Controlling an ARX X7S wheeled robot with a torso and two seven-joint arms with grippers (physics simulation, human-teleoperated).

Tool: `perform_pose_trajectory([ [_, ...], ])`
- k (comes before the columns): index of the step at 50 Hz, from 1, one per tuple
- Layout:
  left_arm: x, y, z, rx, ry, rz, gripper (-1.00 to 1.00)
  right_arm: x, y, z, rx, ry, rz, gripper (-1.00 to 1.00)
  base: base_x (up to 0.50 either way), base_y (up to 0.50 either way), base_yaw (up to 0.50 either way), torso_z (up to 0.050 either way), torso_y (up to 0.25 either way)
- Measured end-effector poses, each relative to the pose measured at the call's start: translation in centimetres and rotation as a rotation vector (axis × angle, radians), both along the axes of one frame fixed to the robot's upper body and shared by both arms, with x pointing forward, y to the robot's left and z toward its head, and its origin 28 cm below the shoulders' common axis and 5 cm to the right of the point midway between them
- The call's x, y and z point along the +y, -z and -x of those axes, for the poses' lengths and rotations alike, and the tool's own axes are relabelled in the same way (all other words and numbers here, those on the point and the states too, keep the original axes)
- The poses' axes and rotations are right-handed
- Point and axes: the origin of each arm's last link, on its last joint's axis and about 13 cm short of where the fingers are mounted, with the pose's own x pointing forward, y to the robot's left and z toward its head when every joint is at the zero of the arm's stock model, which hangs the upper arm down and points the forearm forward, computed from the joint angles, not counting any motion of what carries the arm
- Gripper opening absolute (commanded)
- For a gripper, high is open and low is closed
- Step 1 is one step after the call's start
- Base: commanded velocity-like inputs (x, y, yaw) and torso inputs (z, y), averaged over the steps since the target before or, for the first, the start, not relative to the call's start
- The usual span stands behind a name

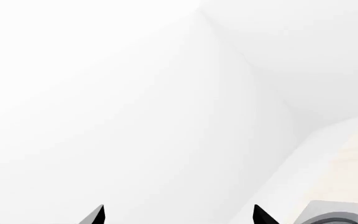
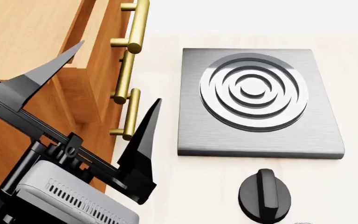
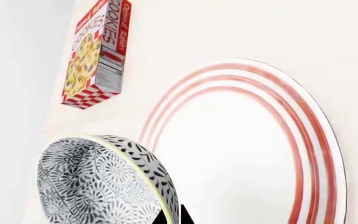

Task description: Pick the akita bowl on the wooden cabinet and place it on the plate.

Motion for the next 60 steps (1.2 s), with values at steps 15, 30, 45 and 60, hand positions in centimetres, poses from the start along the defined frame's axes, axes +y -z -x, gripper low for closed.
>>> perform_pose_trajectory([
  [15,0.0,0.1,0.0,0.002,-0.001,0.002,1.00,-0.1,0.9,-0.2,0.025,-0.001,-0.008,-1.00,0.00,0.00,0.00,0.000,0.001],
  [30,0.1,0.3,0.0,0.009,-0.003,0.004,1.00,-0.2,1.7,-0.3,0.041,0.010,-0.020,-1.00,0.00,0.00,0.00,0.000,0.000],
  [45,0.1,0.4,-0.1,0.011,-0.003,0.006,1.00,-0.1,2.2,-0.5,0.060,0.013,-0.026,-1.00,0.00,0.00,0.00,0.000,0.001],
  [60,0.2,0.4,-0.1,0.012,-0.005,0.006,1.00,-0.2,2.2,-0.8,0.059,0.009,-0.007,1.00,0.00,0.00,0.00,0.001,0.000],
])
